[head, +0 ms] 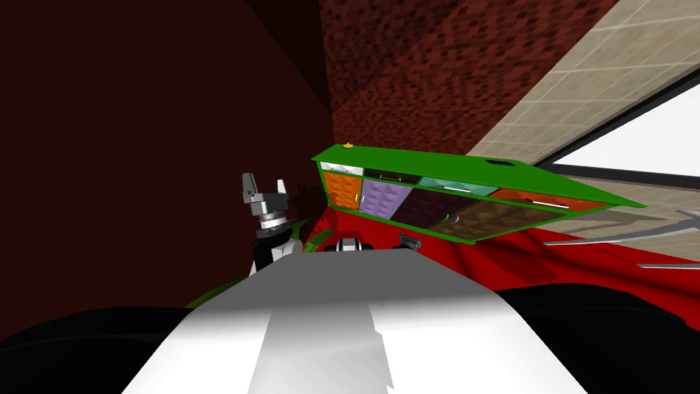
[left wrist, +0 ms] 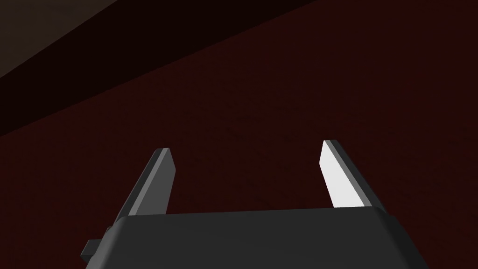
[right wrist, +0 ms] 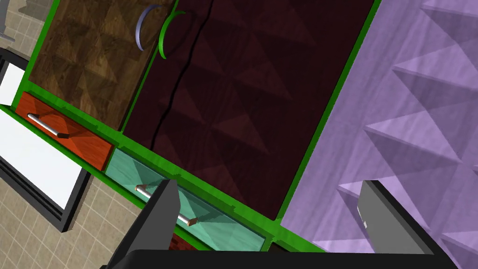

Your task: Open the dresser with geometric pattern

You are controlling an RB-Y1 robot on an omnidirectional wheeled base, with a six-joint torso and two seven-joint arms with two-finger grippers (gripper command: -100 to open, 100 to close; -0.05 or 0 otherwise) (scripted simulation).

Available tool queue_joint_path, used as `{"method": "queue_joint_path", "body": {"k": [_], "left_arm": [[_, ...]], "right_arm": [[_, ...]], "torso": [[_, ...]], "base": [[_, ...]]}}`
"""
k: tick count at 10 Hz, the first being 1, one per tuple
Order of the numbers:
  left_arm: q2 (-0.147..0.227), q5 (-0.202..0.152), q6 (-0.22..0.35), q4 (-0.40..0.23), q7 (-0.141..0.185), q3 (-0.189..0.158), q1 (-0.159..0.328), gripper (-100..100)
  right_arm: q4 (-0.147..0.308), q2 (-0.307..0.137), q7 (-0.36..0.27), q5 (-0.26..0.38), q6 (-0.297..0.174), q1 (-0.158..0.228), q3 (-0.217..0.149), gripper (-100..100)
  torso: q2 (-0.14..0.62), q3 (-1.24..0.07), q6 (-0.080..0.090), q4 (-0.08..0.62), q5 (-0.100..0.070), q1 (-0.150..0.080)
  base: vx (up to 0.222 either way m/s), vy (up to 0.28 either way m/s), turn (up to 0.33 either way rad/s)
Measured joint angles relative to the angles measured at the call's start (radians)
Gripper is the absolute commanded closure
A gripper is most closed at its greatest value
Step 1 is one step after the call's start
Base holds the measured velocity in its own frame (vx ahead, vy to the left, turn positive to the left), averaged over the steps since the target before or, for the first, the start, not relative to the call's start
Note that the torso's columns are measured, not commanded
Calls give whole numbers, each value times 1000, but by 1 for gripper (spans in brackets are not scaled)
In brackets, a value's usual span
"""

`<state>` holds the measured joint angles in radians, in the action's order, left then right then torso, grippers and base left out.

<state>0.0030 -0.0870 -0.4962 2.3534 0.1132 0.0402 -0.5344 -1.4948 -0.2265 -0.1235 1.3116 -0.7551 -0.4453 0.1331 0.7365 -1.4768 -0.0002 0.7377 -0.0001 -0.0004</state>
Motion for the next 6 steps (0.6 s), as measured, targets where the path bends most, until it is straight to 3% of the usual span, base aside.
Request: {"method": "queue_joint_path", "body": {"k": [6], "left_arm": [[0,0,0,0,0,0,0,0]], "right_arm": [[108,-22,-4,181,-142,24,9,-100]], "torso": [[0,0,0,0,0,1]], "base": [[75,25,59]]}}
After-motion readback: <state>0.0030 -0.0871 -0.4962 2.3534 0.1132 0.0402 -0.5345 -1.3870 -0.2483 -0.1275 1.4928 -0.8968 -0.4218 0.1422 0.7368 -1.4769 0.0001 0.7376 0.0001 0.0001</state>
